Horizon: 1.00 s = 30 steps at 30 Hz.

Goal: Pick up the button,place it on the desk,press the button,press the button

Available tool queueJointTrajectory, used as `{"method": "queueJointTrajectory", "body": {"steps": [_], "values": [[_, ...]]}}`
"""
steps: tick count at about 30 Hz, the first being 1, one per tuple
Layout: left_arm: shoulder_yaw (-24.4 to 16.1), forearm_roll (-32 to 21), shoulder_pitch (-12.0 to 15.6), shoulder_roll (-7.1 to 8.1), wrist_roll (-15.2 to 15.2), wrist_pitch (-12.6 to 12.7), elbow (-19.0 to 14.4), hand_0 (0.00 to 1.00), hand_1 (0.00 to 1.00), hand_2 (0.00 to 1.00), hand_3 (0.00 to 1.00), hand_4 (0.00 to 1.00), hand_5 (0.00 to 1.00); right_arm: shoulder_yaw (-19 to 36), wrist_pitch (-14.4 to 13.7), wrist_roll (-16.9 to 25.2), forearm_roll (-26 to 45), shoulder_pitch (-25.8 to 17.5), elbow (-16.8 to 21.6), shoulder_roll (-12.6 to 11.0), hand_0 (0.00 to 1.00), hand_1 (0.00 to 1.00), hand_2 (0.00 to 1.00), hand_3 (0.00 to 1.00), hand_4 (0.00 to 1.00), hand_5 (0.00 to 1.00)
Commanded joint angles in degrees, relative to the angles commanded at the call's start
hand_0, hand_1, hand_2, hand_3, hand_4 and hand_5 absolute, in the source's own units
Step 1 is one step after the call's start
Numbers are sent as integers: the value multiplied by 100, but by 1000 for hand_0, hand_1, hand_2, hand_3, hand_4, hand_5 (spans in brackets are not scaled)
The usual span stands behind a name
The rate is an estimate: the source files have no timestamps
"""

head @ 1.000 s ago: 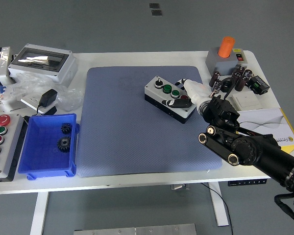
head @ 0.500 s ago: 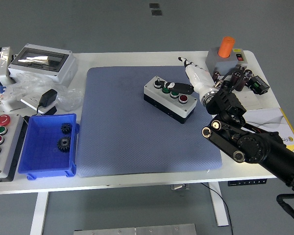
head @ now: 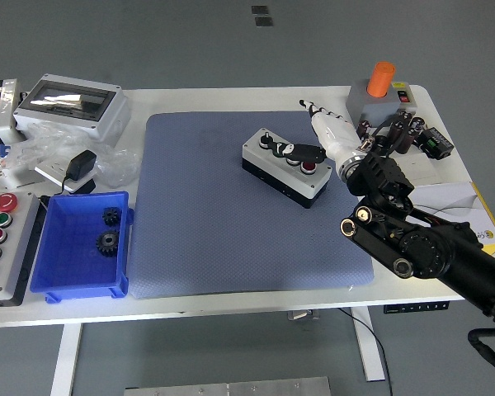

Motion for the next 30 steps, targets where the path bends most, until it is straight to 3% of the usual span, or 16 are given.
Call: {"method": "queueJointTrajectory", "body": {"steps": [17, 18, 23, 24, 29, 30], "values": [[7, -11, -14, 25, 1, -4, 0, 737, 742, 595, 596, 563, 163, -422, 21, -230, -114, -13, -286, 93, 980, 998, 998, 998, 998, 717], [0, -2, -14, 26, 2, -5, 0, 737, 742, 595, 596, 565, 165, -456, 29, -244, -116, -7, -310, 102, 865, 913, 904, 998, 998, 632], [3, -2, -38, 28, -10, -18, 0, 737, 742, 595, 596, 565, 165, -611, 87, -295, -129, 10, -368, 133, 865, 913, 904, 998, 998, 632], [4, -2, -42, 29, -12, -20, 0, 737, 743, 595, 596, 565, 163, -636, 98, -305, -132, 13, -377, 138, 599, 745, 758, 930, 998, 480], [-4, 6, -51, 30, -12, -22, 0, 737, 743, 595, 596, 565, 163, -740, 141, -353, -165, 26, -423, 152, 599, 745, 758, 930, 998, 480], [-2, 4, -50, 30, -11, -22, 0, 737, 742, 595, 596, 563, 162, -754, 149, -356, -172, 29, -434, 153, 453, 690, 725, 895, 983, 426]]}}
